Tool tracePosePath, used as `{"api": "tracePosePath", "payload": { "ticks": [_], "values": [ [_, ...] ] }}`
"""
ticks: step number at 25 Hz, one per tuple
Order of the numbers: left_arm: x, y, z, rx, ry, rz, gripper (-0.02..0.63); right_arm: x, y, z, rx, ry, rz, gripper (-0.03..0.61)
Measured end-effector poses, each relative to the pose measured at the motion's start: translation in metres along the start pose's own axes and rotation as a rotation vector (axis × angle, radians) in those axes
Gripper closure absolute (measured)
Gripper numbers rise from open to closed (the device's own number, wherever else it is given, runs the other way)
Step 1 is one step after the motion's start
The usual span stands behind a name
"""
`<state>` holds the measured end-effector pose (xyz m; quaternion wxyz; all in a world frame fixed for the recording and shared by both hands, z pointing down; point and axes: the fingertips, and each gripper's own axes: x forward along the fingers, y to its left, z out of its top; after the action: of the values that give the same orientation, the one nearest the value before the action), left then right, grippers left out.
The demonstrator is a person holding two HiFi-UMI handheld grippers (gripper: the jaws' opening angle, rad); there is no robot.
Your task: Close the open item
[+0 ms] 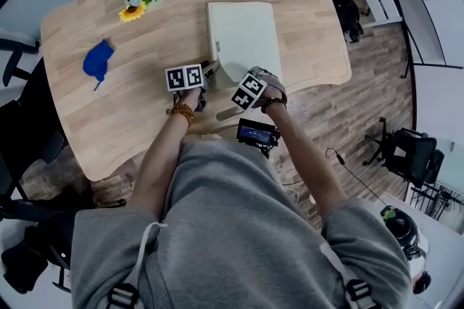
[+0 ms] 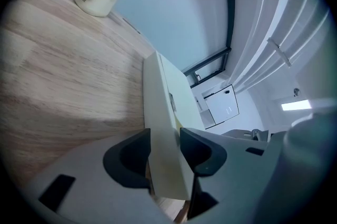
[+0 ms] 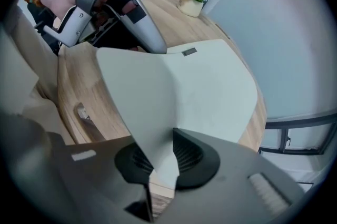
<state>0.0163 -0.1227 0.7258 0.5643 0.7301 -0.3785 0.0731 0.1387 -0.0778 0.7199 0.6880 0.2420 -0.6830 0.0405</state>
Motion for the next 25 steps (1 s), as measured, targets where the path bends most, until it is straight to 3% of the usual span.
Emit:
{"api": "tracePosePath", "payload": {
  "ticks": [4,7,15,18,22,25],
  "values": [
    [-0.006,0.01,0.028,-0.031,-0.09,0.047,0.436,-0.001,0.001,0.0,-0.005,-0.009,-0.022,0.515],
    [0.001,0.009,0.051,0.005,-0.118,0.085,0.434,-0.001,0.0,0.0,-0.008,-0.015,-0.025,0.515],
    [0.025,0.002,0.066,0.093,-0.019,0.177,0.431,-0.003,0.001,0.0,-0.043,-0.025,-0.038,0.497],
    [0.026,0.003,0.067,0.057,-0.011,0.158,0.43,-0.012,0.002,0.001,-0.03,-0.079,0.024,0.475],
    [0.024,0.008,0.068,-0.001,-0.013,0.146,0.428,-0.025,0.021,-0.002,-0.128,-0.149,0.161,0.347],
    [0.024,0.01,0.067,-0.013,-0.011,0.148,0.426,-0.039,0.035,-0.006,-0.138,-0.202,0.259,0.353]
  ]
}}
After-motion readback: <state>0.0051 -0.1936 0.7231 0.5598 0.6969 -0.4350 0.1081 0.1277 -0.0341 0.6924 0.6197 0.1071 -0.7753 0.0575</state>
